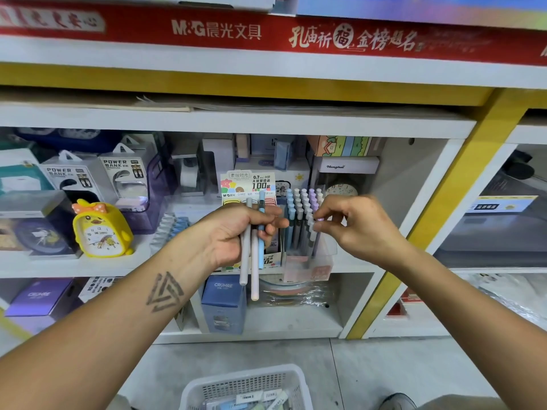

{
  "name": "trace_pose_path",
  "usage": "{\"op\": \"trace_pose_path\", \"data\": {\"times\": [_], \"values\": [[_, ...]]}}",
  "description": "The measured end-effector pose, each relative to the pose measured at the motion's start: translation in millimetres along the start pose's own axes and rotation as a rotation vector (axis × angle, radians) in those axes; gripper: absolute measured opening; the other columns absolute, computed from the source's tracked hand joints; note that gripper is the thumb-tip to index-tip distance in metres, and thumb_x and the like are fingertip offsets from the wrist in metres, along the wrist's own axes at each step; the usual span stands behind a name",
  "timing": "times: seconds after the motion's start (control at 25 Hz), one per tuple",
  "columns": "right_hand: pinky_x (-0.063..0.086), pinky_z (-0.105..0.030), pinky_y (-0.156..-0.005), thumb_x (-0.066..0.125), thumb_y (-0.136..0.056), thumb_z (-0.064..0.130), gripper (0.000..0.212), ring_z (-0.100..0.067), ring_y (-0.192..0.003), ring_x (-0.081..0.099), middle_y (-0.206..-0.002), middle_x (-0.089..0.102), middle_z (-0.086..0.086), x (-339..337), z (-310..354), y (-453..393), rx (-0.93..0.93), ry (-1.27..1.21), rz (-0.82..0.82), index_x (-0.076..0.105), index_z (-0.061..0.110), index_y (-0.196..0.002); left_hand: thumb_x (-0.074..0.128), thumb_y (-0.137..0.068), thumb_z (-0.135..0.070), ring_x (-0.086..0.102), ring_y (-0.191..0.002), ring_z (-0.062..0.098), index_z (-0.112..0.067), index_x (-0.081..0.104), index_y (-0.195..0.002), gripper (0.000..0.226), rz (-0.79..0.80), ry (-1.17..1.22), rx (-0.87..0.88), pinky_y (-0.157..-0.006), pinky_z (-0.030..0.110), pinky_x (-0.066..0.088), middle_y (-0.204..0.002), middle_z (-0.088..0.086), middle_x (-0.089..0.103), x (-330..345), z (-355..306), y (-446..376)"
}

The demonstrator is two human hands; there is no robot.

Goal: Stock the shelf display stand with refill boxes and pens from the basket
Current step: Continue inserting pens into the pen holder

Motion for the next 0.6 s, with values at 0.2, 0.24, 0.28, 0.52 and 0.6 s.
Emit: {"op": "trace_pose_path", "data": {"times": [0.2,0.24,0.28,0.52,0.6], "values": [[0.050,-0.030,-0.071,0.068,-0.093,0.032,0.011,-0.007,-0.080,0.057,-0.094,0.069,0.012,5.4,-8.3,0.5,0.048,0.156,0.103,0.077,0.026,-0.094,0.049,-0.091,0.008,0.068,-0.063,0.020,0.005,0.059,-0.119,0.030,0.048,0.024,0.024,-0.053,0.021,0.055,-0.092,0.023,0.072,3.2,-2.2,4.2],[0.049,-0.033,-0.072,0.065,-0.095,0.034,0.015,-0.008,-0.082,0.055,-0.096,0.067,0.012,5.0,-6.3,-0.6,0.027,0.189,0.100,0.077,0.025,-0.097,0.049,-0.091,0.009,0.071,-0.068,0.023,0.005,0.059,-0.119,0.030,0.076,0.021,0.020,-0.057,0.024,0.058,-0.096,0.024,0.072,5.2,-1.7,5.9],[0.047,-0.032,-0.072,0.063,-0.096,0.034,0.018,-0.008,-0.081,0.053,-0.094,0.064,0.011,3.5,-2.4,-2.6,0.003,0.191,0.066,0.077,0.024,-0.098,0.050,-0.090,0.009,0.072,-0.073,0.026,0.005,0.060,-0.118,0.030,0.108,0.016,0.012,-0.060,0.026,0.059,-0.100,0.026,0.072,7.6,-0.7,7.9],[0.044,-0.011,-0.055,0.069,-0.092,0.037,0.013,0.004,-0.064,0.061,-0.080,0.072,0.005,12.3,24.6,-24.8,0.361,-0.532,-0.034,0.074,0.026,-0.094,0.057,-0.082,0.007,0.073,-0.075,0.025,0.006,0.073,-0.100,0.025,0.264,-0.080,-0.056,-0.063,0.025,0.060,-0.104,0.029,0.070,21.8,8.4,17.4],[0.043,-0.010,-0.051,0.073,-0.090,0.028,0.014,0.003,-0.060,0.063,-0.073,0.072,0.005,22.2,28.4,-27.6,0.434,-0.693,0.053,0.075,0.014,-0.093,0.056,-0.084,0.006,0.074,-0.081,0.027,0.006,0.075,-0.099,0.023,0.304,-0.123,-0.077,-0.067,0.027,0.061,-0.105,0.029,0.070,24.9,11.6,19.7]]}}
Point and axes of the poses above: each hand's wrist, its own y-axis away from the middle knuckle, its own x-axis out of the palm, z = x × y, the point moved 4 cm from there along -y, towards the middle knuckle
